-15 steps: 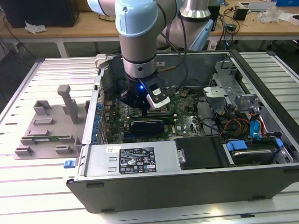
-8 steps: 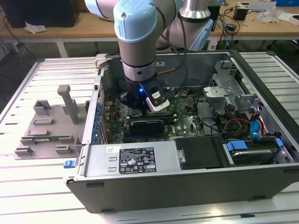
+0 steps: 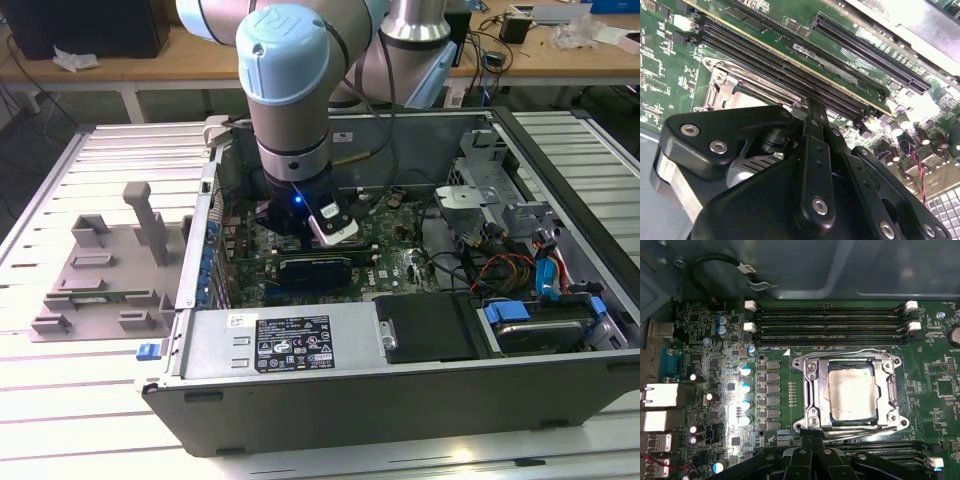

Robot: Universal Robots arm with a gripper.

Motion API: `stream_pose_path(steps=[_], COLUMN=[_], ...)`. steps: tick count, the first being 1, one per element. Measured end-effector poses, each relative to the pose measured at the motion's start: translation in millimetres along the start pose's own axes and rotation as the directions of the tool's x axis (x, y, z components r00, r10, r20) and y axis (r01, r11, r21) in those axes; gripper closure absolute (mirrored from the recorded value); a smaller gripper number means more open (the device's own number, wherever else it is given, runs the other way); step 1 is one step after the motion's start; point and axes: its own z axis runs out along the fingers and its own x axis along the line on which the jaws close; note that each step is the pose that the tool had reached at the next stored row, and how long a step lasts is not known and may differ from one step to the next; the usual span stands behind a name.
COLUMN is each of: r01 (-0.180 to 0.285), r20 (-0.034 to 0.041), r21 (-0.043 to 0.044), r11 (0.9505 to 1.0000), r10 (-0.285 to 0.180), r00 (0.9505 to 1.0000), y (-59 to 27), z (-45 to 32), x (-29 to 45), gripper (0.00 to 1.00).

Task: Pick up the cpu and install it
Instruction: 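Install the second cpu locking lever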

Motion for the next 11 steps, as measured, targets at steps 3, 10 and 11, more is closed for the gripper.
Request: stream_pose_path(steps=[3,10,11], r01=[0.0,-0.001,-0.001], r20=[0.0001,0.001,0.0009], r21=[-0.0099,-0.0236,-0.0237], r11=[1.0,0.9997,0.9997], r10=[0.0,0.001,0.001], r00=[1.0,1.0,1.0], y=[-0.7,-0.6,0.2], z=[3.5,2.8,-0.8], x=[0.2,0.0,-0.2], gripper=[0.89,0.89,0.89])
